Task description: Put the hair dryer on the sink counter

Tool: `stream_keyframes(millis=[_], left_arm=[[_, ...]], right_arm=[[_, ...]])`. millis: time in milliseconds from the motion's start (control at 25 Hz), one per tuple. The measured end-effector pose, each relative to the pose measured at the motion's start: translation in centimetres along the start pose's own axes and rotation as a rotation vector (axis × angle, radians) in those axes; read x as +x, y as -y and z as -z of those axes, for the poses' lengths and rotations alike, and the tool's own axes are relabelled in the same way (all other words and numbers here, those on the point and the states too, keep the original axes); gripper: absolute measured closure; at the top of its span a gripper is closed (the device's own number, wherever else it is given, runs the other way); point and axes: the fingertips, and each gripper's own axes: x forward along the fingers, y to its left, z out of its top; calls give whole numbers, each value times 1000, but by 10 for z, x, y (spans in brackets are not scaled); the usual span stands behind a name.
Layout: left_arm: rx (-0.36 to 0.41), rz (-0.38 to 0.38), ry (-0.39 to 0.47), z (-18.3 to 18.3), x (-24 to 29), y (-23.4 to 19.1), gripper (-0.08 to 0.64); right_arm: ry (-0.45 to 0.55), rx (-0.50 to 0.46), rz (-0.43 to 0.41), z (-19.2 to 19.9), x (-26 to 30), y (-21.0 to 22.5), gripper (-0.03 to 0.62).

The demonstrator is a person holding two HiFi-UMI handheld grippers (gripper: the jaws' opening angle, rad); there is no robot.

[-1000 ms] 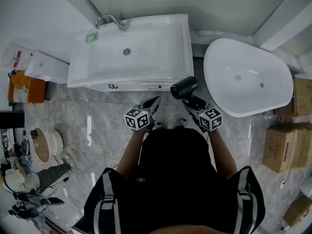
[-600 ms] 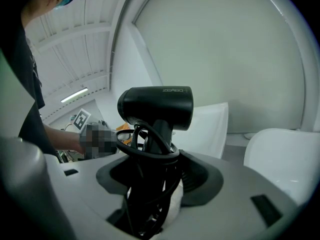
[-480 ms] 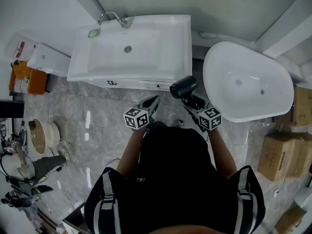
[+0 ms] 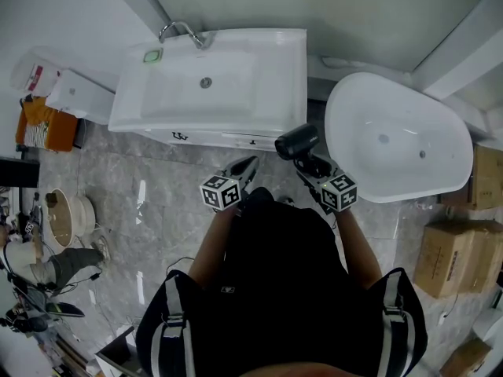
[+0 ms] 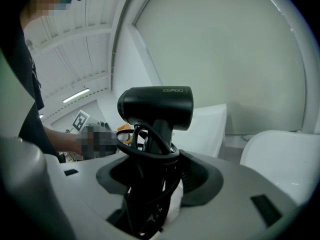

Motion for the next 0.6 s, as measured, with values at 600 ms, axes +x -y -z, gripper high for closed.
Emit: stream_keyframes(millis=[600], left_arm=[[-11, 8, -9, -14, 14, -22, 543]], right_arm=[[-14, 6, 12, -8, 17, 12, 295]])
